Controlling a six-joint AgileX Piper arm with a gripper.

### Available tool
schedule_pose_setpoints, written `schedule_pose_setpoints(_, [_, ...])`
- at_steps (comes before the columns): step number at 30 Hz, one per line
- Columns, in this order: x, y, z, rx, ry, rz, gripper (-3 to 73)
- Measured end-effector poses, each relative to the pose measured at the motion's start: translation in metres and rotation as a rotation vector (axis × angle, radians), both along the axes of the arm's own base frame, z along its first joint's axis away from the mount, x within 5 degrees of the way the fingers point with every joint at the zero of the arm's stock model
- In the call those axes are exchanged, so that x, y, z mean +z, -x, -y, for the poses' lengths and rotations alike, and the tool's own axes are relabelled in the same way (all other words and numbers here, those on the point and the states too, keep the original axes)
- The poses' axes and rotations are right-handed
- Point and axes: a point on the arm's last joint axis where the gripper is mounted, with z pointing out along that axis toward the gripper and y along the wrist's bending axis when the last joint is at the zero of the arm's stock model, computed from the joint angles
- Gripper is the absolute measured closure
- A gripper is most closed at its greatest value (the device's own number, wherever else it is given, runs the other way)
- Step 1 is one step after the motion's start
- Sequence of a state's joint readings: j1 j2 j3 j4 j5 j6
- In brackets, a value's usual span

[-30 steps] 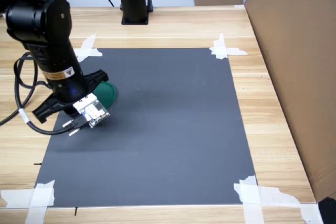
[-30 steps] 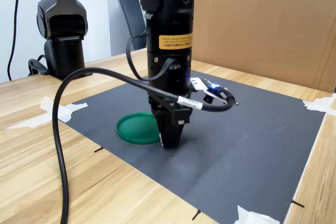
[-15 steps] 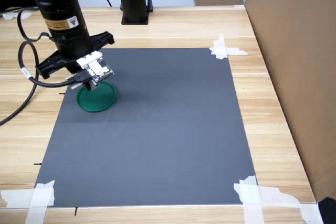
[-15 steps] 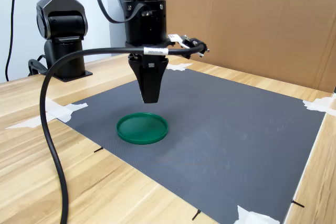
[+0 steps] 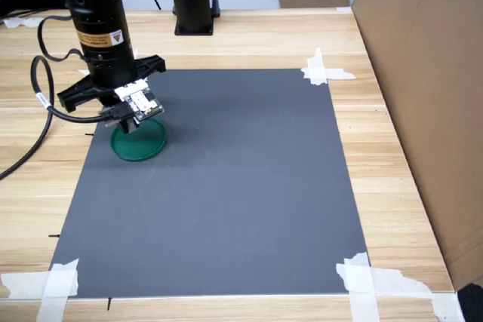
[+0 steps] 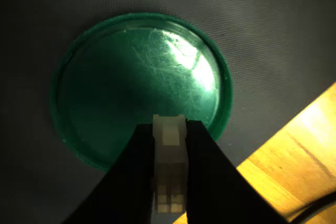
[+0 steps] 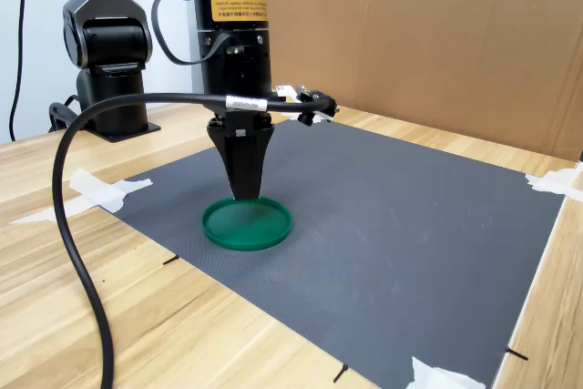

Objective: Grasp a white terminal and put it in the green lid.

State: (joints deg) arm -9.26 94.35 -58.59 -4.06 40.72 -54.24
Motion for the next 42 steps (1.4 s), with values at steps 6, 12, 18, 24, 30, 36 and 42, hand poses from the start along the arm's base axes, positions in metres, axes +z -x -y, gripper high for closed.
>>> schedule_pose_setpoints(6, [-0.02,-0.004,0.001,-0.02,-0.015,-0.06,60.3])
schedule_pose_setpoints(12, [-0.02,-0.005,0.001,-0.024,-0.015,-0.051,59.6])
schedule_pose_setpoints(18, [-0.02,-0.006,0.001,-0.008,-0.011,-0.051,42.2])
schedule_pose_setpoints(24, [-0.02,-0.006,0.0,-0.026,-0.03,-0.048,15.5])
schedule_pose_setpoints(30, [0.004,-0.001,-0.006,-0.105,-0.103,0.038,15.2])
schedule_pose_setpoints(36, [0.028,0.007,-0.012,-0.244,-0.205,0.121,25.0])
schedule_pose_setpoints(42, [0.054,0.014,-0.014,-0.341,-0.263,0.242,38.4])
